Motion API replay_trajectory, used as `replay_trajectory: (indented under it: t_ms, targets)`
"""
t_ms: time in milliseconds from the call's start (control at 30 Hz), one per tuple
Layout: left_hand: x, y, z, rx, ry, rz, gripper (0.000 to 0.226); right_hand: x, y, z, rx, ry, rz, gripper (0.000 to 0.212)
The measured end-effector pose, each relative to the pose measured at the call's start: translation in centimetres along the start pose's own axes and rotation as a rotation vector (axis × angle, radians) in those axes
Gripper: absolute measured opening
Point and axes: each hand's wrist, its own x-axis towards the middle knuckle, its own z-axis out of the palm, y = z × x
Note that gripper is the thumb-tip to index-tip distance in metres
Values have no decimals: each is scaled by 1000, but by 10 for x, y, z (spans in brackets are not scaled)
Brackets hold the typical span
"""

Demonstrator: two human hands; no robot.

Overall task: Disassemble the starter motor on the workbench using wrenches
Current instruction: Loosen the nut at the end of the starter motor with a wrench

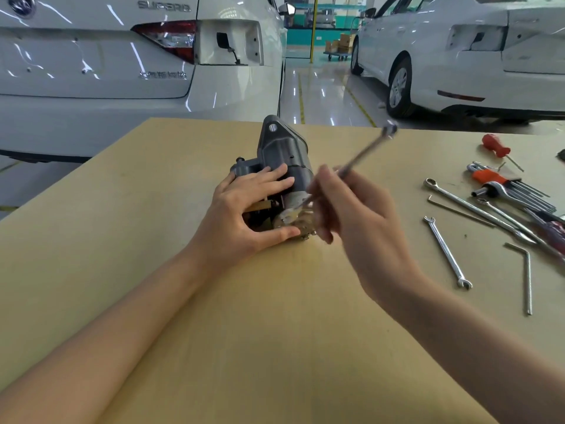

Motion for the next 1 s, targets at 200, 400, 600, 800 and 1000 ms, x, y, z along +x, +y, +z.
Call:
replay_trajectory:
  t_ms: [200, 400, 600, 800, 1000]
  targets:
    - [0, -1, 0, -15, 40, 1, 72, -1, 21, -13, 584, 277, 667, 30]
    - [-1, 1, 0, -27, 39, 2, 73, -4, 26, -2, 671, 286, 685, 31]
    - [0, 0, 2, -24, 55, 9, 66, -4, 23, -2, 734, 292, 698, 30]
    - [1, -2, 2, -12, 54, 23, 62, -5, 25, -2, 739, 271, 637, 27]
    - [0, -1, 3, -5, 55, 20, 60, -1, 15, -3, 120, 92, 217, 24]
